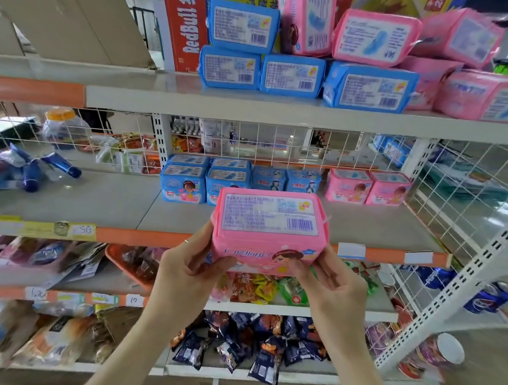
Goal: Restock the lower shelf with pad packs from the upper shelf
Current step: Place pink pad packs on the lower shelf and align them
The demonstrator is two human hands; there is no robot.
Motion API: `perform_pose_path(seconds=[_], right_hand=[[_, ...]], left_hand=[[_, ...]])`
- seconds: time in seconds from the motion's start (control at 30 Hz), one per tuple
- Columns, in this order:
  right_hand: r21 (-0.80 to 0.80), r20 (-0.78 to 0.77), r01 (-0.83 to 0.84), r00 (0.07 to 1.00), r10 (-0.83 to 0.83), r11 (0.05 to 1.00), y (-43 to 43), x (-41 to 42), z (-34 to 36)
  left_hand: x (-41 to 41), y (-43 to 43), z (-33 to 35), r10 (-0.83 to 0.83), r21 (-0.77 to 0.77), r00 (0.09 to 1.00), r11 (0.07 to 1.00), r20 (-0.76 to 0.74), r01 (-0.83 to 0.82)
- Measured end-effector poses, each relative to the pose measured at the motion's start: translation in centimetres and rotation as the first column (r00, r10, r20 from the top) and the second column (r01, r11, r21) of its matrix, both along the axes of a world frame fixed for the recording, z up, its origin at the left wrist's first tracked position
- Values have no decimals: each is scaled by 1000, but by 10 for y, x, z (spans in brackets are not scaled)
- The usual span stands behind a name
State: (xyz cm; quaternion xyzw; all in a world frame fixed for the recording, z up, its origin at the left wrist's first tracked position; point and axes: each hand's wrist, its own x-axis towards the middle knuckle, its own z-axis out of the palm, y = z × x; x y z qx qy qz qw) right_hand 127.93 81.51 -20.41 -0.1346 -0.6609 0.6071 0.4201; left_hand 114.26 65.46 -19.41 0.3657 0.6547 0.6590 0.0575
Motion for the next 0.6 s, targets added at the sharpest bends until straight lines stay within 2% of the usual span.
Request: perform_pose_path(seconds=[0.23, 0.4, 0.47, 0.53, 0.6], right_hand=[[-17, -4, 1, 1000, -1, 1000, 14, 17, -5], [-69, -39, -44, 998, 42, 997, 28, 32, 4], [-90, -62, -81, 995, 76, 993, 37, 37, 5], [-89, -32, -109, 994, 107, 990, 50, 43, 1], [-15, 79, -84, 993, 85, 996, 64, 46, -2]], left_hand=[[14, 17, -6, -22, -5, 1000, 1000, 19, 23], [23, 29, 2, -18, -12, 994, 1000, 112, 19], [25, 35, 8, -2, 23, 980, 1000, 197, -3], [28, 41, 13, 50, 28, 958, 998, 283, -61], [31, 47, 14, 86, -2, 944, 996, 317, -90]])
